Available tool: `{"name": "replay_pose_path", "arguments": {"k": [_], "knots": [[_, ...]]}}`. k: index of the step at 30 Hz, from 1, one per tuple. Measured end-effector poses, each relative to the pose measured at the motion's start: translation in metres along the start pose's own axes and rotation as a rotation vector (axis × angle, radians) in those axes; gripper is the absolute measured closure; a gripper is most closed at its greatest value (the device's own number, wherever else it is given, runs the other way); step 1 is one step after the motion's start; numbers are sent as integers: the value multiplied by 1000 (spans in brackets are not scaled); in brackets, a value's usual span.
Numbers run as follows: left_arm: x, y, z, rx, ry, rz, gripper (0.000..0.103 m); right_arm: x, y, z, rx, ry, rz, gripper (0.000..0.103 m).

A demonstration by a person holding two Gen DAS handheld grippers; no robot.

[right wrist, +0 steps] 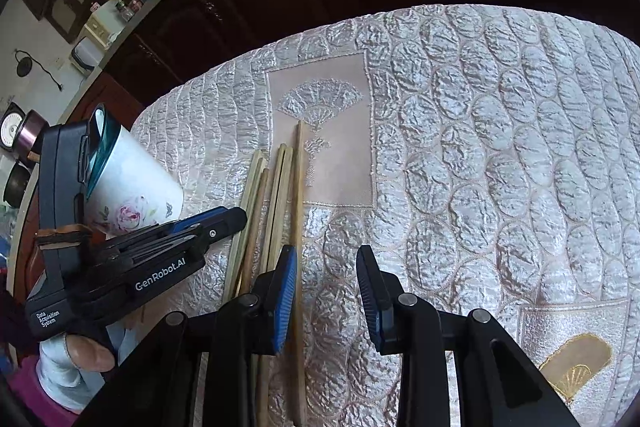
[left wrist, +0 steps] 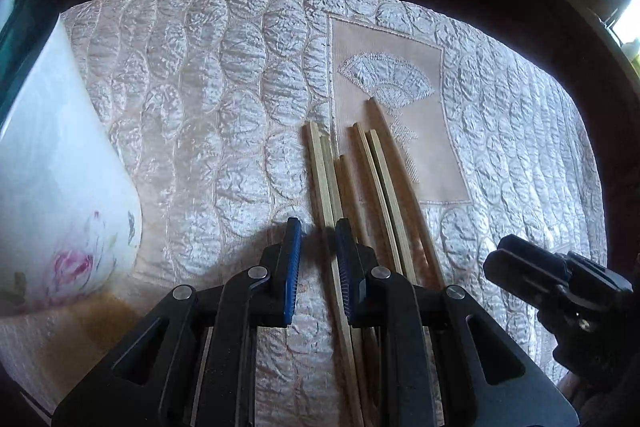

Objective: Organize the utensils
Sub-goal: 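Move both tools back to the chopstick bundle and grasp one chopstick each, then lift both chopsticks upright and lower them into the teal-rimmed holder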

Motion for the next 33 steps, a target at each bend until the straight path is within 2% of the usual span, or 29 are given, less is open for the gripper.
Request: {"name": "replay_pose_path", "arguments": {"k": [1, 3, 6, 10, 14, 21, 24, 27, 29, 31, 33], "knots": [[0, 0, -1, 3, 1, 1, 87, 0, 0, 0, -1, -2, 1, 74], [-1, 0, 0, 18, 4, -3, 96, 2, 1, 0, 1, -8, 8, 74], [-1, -10, 5, 25, 3, -42, 97, 3, 4, 1, 12, -14, 7, 74], [-6, -17, 10, -11, -4, 1, 98, 8, 1, -2, -1, -16, -1, 74], [-6, -17, 9, -20, -5, 4, 98, 23, -9, -20, -48, -29, -6, 74], [-3, -17, -8, -21, 18, -61, 96, 57, -11, -61, -90, -77, -10, 74], [3, -17, -16, -33, 4, -88, 93, 72, -14, -72, -106, -110, -32, 79], [10, -17, -23, -43, -1, -107, 92, 88, -12, -76, -121, -153, -7, 89], [14, -14, -28, -41, 3, -112, 92, 92, -12, -80, -125, -147, -13, 95], [17, -12, -34, -36, 4, -110, 92, 90, -13, -81, -123, -150, -16, 96], [14, -8, -34, -38, 2, -78, 98, 77, -15, -82, -131, -129, -30, 97]]}}
Point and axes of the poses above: each gripper's, at about its wrist camera, not at the fingertips, and x roughly the way its jaws point, y to its right, z to its underside, the point moved 7 cm from there along x, roughly the way its jaws point, and after that the axes turned 8 degrees about -z, right-handed, at the moved point
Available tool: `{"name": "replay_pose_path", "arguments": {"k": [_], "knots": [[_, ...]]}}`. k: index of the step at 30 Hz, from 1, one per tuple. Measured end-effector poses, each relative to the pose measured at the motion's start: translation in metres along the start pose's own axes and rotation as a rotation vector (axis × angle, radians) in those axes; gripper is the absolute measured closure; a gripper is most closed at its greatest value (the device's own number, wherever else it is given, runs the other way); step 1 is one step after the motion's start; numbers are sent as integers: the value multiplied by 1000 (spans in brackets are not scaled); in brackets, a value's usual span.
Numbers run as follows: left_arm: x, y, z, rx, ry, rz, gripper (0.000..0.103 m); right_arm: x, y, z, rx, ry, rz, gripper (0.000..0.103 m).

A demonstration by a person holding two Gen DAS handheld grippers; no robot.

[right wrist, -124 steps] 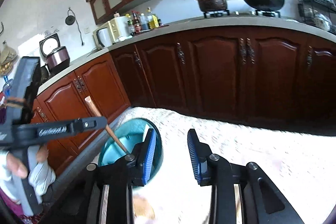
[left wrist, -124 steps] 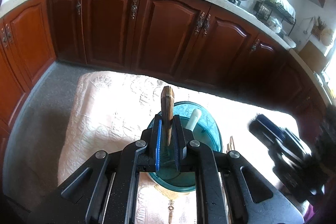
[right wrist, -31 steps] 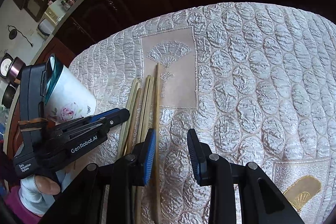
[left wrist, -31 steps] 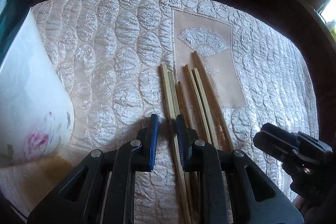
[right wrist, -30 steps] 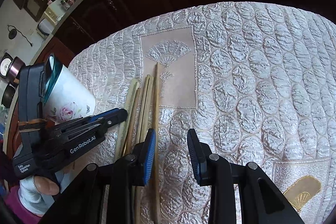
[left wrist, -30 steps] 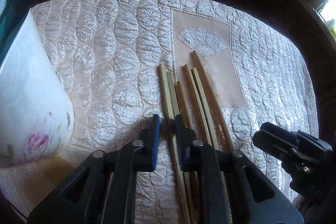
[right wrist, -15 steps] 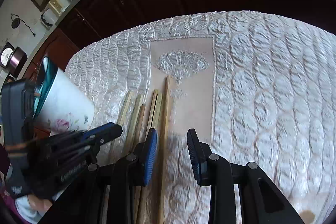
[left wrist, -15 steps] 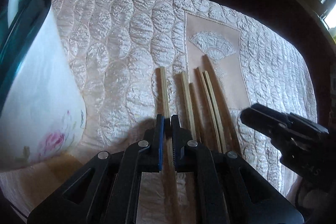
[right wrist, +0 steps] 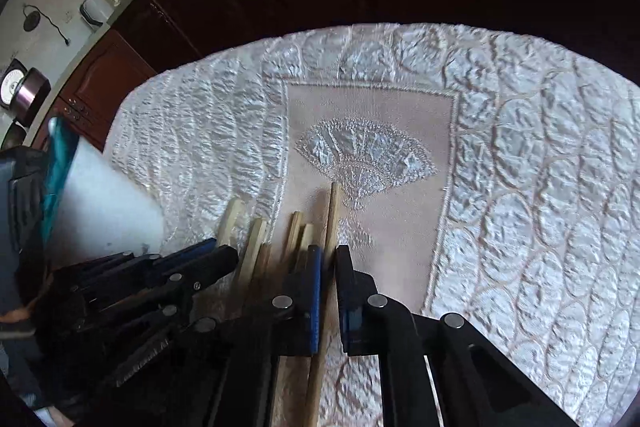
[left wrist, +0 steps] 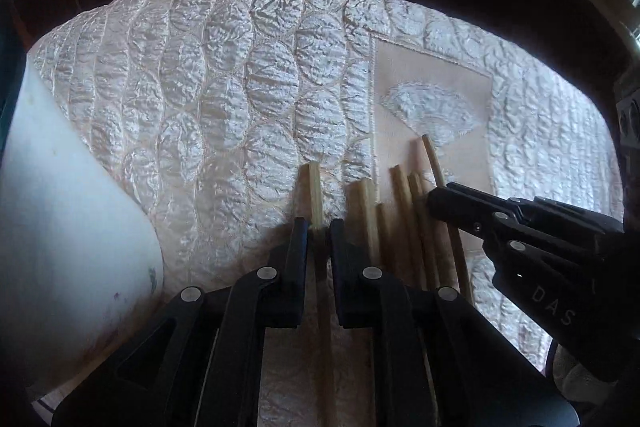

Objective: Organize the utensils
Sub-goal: 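Lift both chopsticks upright and lower them into the teal-rimmed holder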

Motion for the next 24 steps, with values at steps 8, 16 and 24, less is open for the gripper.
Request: {"name": "replay_pose_path", "arguments": {"k": [8, 16, 24], "knots": [[-67, 3, 3, 11, 110, 168, 99, -87, -23, 5, -55, 159, -50, 97], [-143, -21, 20, 29, 220, 204, 99, -142, -46, 17, -85, 260, -57, 98], [-201, -46, 32, 17, 308, 219, 99, -172, -73, 26, -147, 292, -62, 98]]}}
Point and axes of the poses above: each gripper's, at about its wrist camera, not at the fingertips, and x roughly the way its jaws point, y to its right, z to its underside, the point moved 7 cm from there along x, roughly the way its jaws point, and after that the axes turned 8 degrees about -z, right-handed, at the moved point
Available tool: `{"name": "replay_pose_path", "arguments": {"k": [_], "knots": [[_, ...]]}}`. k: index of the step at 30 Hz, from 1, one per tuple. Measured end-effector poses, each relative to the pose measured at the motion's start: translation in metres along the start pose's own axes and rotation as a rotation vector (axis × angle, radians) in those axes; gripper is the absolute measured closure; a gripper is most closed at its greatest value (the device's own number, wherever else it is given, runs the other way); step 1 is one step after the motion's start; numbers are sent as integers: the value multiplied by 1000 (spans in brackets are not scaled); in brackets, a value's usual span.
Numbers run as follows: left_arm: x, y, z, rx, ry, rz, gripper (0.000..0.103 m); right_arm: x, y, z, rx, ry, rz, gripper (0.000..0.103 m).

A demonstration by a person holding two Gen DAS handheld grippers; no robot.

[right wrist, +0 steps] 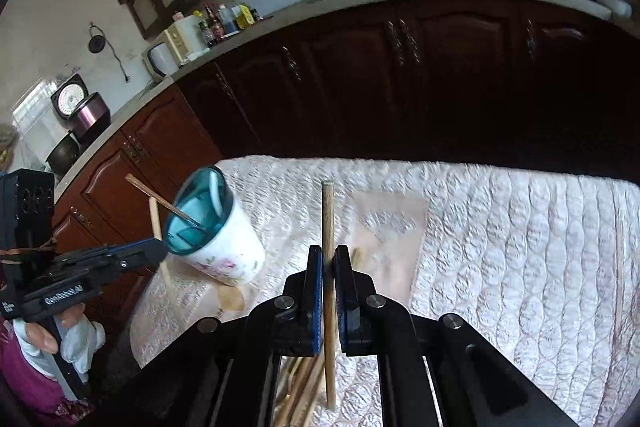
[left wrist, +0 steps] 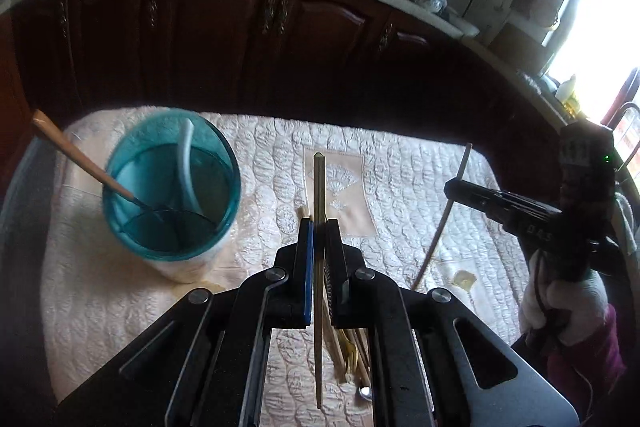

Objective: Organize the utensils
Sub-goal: 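Lift both chopsticks upright and lower them into the teal-rimmed holder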

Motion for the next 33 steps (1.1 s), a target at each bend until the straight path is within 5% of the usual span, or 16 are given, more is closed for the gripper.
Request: {"name": "replay_pose_path", "arguments": {"k": [7, 14, 25, 33], "knots": [[-62, -19, -30, -30, 114, -4, 99, -7, -40, -31, -72, 45, -36, 98], [-100, -53, -75, -65, 244, -89, 99, -9, -85, -70, -144, 98, -93, 98], [-92, -108, -132, -120, 364, -251, 99, 3, -138, -115, -232, 140, -136, 98], [-60, -121, -141, -109, 386, -347, 99, 37, -153, -127, -243, 117, -150, 98]]}}
Point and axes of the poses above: each gripper's, at about its wrist camera, not at the fingertips, and x roughly the way its jaws point, y to its right, z to its underside, the point moved 7 cm from there along x, roughly the way its jaws point, and after that the axes turned 8 degrees about -z, right-handed, at the moved point
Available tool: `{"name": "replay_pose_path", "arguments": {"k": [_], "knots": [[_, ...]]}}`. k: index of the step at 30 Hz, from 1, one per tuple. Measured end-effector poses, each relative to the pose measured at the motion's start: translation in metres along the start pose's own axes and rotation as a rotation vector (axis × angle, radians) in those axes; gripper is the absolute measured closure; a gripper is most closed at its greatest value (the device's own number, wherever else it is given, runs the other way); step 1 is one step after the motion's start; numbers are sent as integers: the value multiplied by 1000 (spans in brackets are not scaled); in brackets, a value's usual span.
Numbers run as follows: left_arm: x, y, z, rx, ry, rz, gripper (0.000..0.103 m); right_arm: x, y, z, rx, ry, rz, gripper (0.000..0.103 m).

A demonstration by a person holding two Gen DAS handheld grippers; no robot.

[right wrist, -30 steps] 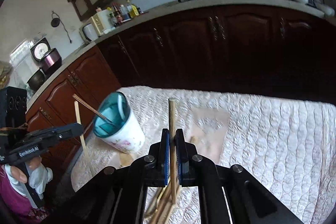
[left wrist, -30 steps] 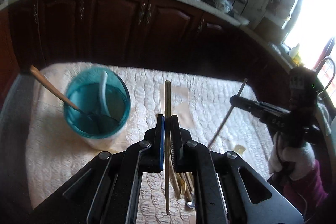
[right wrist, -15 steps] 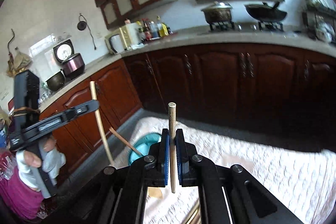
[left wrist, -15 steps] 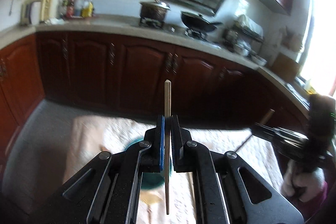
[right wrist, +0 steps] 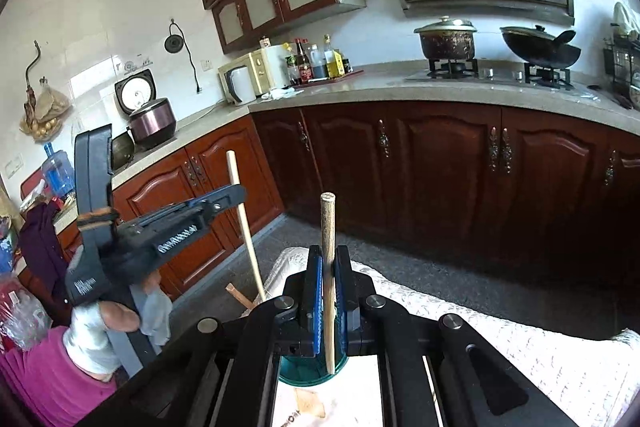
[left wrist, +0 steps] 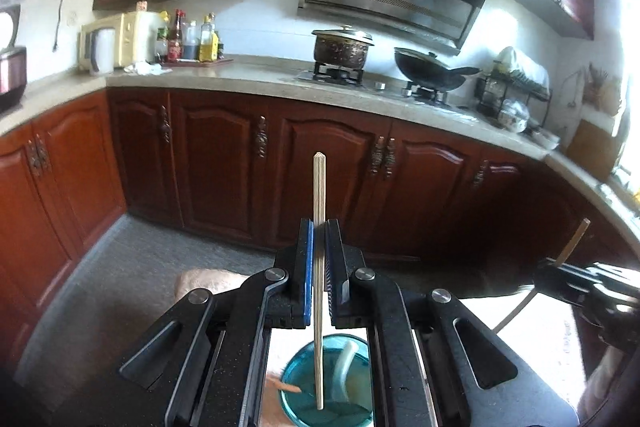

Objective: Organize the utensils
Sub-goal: 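Lift both chopsticks upright and lower them into the teal-rimmed holder, then open both tools to release the chopsticks into the holder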

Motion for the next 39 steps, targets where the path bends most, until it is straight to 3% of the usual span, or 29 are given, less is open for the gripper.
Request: {"name": "replay_pose_path", "arguments": {"k": [14, 31, 36, 39], "knots": [[48, 6, 25, -1, -23, -49, 99, 53, 14, 23, 22, -92, -3, 98], [67, 15, 63, 55, -103, -72, 98, 112, 35, 66, 95, -222, -21, 97], [74, 14, 70, 45, -138, -66, 98, 114, 48, 68, 167, -195, -41, 97], [76, 14, 72, 42, -153, -59, 98, 111, 51, 69, 180, -190, -42, 86]]}}
Point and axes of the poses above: each gripper's, at about its wrist camera, not at the fingertips, and x roughly the way its jaws point, y to its right, z to its underside, the point moved 7 cm from there along x, roughly the way its jaws point, and after that the axes turned 8 degrees about -z, right-handed, at the moved point
